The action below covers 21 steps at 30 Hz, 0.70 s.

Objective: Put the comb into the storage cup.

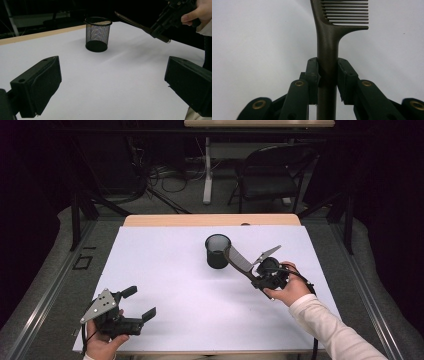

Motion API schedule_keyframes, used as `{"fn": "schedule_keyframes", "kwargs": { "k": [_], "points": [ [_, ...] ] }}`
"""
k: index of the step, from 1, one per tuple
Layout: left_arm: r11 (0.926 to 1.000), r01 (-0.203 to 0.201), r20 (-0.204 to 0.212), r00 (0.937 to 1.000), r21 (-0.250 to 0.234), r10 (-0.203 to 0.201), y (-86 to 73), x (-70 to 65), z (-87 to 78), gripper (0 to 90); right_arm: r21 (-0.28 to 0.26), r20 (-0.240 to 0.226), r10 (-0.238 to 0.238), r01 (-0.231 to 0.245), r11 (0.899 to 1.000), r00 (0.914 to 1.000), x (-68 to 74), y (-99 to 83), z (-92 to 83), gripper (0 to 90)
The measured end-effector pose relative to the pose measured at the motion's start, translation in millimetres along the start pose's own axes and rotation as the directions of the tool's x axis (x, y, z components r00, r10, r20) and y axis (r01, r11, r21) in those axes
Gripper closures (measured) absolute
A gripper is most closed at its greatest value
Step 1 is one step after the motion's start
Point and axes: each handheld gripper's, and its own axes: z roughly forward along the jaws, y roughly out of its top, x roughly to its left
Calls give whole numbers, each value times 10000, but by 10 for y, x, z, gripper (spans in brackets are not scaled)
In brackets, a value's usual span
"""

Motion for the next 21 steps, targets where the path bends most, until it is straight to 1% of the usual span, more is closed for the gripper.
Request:
{"fn": "schedule_keyframes", "kwargs": {
  "k": [1,3,4,5,6,11,17,18,21],
  "points": [
    [10000,-1,2,10000,2,1,0,0,0,10,-58,35,47,-47,10000,10000,7,3,-3,729],
    [10000,-3,-2,10000,9,3,0,0,0,10,-179,25,-34,35,9998,10000,6,9,-6,729],
    [10000,0,0,10000,13,0,0,0,1,10,-242,28,62,-62,9997,10000,16,14,-7,729],
    [10000,-11,20,10000,27,11,0,1,1,9,-200,38,-21,22,9998,10000,14,20,-14,729],
    [10000,-15,38,10000,23,14,-1,2,3,10,-356,65,3,-1,9994,10000,19,22,-10,729],
    [10000,-13,18,10000,58,13,-2,2,3,10,-632,99,-111,117,9979,9999,37,43,-20,729],
    [10000,8,13,10000,41,-8,-2,2,2,10,-959,172,-237,253,9951,9996,74,66,-26,729],
    [10000,6,10,10000,48,-6,-2,2,1,9,-1107,152,-234,249,9935,9996,80,71,-26,729],
    [10000,15,14,10000,66,-15,-3,4,4,10,-1275,161,-242,260,9915,9996,94,82,-46,729]
  ]
}}
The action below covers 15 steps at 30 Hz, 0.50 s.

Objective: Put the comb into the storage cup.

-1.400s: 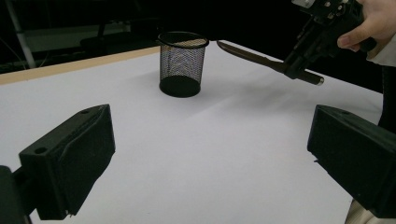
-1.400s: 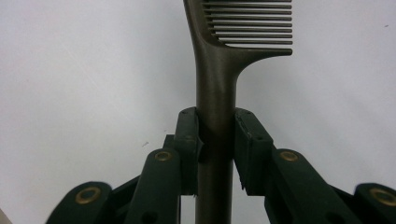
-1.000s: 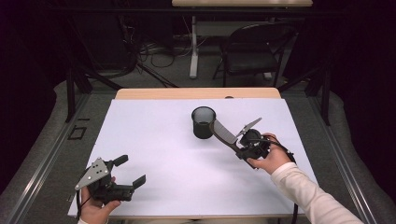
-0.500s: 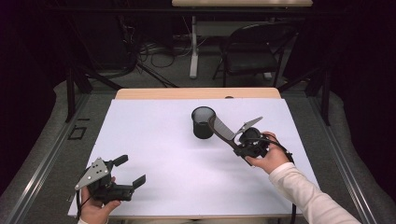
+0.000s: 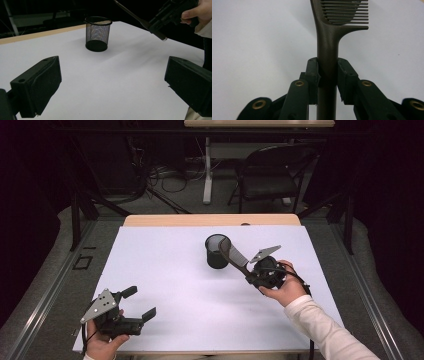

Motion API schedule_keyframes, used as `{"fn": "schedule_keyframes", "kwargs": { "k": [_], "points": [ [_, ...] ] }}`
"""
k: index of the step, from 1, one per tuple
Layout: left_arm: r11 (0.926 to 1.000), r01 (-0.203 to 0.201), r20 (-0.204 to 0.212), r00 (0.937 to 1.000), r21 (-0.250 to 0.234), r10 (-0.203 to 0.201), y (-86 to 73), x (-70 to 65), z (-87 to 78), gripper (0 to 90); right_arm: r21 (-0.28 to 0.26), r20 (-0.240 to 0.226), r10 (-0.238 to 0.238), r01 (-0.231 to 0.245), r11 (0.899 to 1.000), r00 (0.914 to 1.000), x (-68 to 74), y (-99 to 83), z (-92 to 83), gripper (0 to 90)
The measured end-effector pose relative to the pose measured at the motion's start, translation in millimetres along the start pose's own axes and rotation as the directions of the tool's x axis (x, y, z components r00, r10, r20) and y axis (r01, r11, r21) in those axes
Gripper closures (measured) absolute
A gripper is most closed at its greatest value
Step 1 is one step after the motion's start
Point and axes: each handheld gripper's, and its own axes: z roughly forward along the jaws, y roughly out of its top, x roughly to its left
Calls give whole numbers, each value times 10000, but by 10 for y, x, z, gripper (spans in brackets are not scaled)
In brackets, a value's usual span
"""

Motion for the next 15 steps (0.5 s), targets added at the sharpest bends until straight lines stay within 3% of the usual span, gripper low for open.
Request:
{"fn": "schedule_keyframes", "kwargs": {
  "k": [15],
  "points": [
    [9999,63,-34,10000,82,-62,-7,8,18,10,-1084,35,-119,122,9940,9999,56,49,-43,729]
  ]
}}
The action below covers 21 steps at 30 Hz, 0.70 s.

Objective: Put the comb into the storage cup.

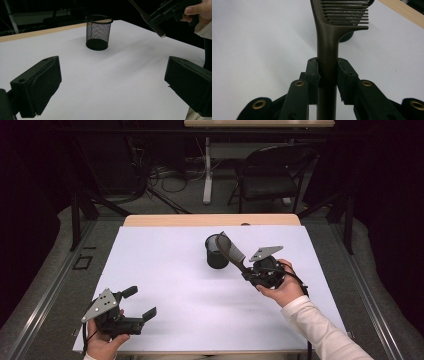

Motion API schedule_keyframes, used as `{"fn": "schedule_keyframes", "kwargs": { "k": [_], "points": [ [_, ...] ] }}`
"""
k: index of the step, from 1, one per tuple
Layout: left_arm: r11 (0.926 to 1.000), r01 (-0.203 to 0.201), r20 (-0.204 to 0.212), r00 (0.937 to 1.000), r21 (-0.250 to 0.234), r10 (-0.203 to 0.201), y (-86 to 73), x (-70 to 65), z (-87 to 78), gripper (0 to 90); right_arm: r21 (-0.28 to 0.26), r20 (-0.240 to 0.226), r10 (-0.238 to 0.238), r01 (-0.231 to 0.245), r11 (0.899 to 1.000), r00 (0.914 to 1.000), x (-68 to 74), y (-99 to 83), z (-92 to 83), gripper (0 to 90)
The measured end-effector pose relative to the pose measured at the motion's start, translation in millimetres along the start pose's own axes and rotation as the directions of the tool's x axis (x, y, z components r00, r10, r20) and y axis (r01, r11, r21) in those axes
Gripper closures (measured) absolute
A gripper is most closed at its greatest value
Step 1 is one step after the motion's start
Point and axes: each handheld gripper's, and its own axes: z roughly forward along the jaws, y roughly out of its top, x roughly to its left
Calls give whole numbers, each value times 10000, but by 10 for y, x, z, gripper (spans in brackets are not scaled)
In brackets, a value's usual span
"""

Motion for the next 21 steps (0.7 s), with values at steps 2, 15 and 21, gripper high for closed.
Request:
{"fn": "schedule_keyframes", "kwargs": {
  "k": [2,15,21],
  "points": [
    [10000,-7,33,10000,23,7,-1,3,5,10,-99,-60,46,-46,9999,10000,8,13,4,729],
    [9999,125,0,9999,30,-125,-1,14,2,10,-632,-61,-72,68,9980,10000,83,79,42,729],
    [9999,109,-48,9999,98,-109,-1,13,4,10,-895,-99,-9,0,9960,10000,89,102,39,729]
  ]
}}
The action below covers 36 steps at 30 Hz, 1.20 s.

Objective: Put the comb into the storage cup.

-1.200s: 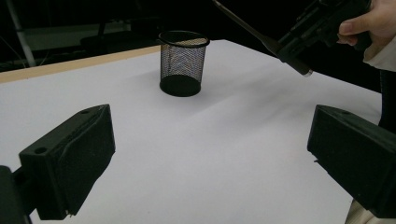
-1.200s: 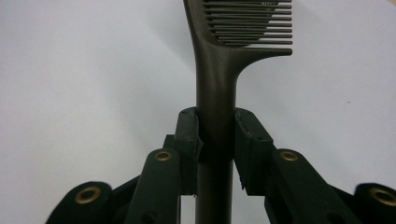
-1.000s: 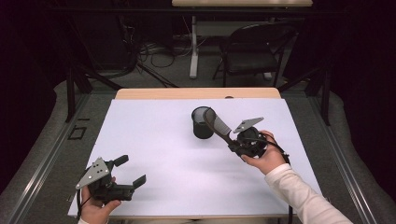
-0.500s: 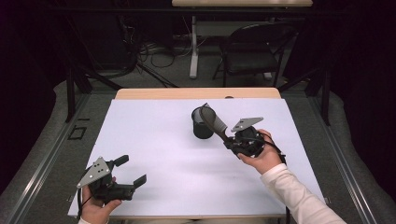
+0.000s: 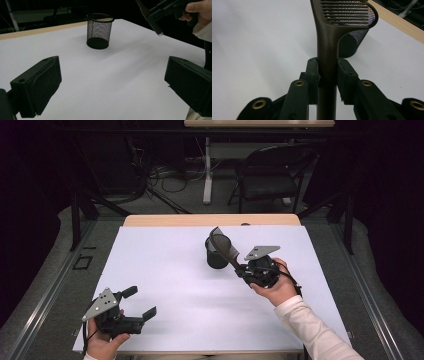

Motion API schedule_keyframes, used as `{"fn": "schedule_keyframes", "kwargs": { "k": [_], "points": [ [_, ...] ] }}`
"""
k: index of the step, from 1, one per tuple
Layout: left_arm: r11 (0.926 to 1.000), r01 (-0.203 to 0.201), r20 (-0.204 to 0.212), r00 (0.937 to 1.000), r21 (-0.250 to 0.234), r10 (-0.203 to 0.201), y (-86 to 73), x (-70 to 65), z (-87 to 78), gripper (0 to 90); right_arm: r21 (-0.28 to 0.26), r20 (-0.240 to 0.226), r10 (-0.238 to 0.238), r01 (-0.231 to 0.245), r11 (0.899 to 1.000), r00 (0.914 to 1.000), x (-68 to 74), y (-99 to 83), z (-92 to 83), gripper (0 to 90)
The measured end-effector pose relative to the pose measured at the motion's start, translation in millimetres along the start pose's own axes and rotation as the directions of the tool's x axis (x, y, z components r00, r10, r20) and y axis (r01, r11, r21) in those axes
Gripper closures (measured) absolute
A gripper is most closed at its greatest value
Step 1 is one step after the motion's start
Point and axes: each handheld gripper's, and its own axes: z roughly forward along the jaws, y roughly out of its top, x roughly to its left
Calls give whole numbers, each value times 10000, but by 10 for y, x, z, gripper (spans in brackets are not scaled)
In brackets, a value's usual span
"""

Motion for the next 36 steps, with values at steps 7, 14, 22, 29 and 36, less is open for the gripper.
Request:
{"fn": "schedule_keyframes", "kwargs": {
  "k": [7,14,22,29,36],
  "points": [
    [10000,-5,-21,10000,8,5,0,1,-1,16,-501,42,116,-114,9987,9999,3,33,-13,729],
    [10000,8,-7,10000,-2,-8,-3,5,1,16,-794,159,113,-100,9968,9998,17,76,-10,729],
    [9997,240,58,9997,43,-240,-1,25,-6,16,-975,374,-156,192,9951,9992,90,114,34,729],
    [9996,264,10,9997,117,-264,-7,23,10,16,-1188,437,-274,324,9924,9987,143,134,71,729],
    [9995,303,41,9995,90,-303,-9,31,11,16,-1527,462,-186,255,9879,9988,158,169,62,729]
  ]
}}
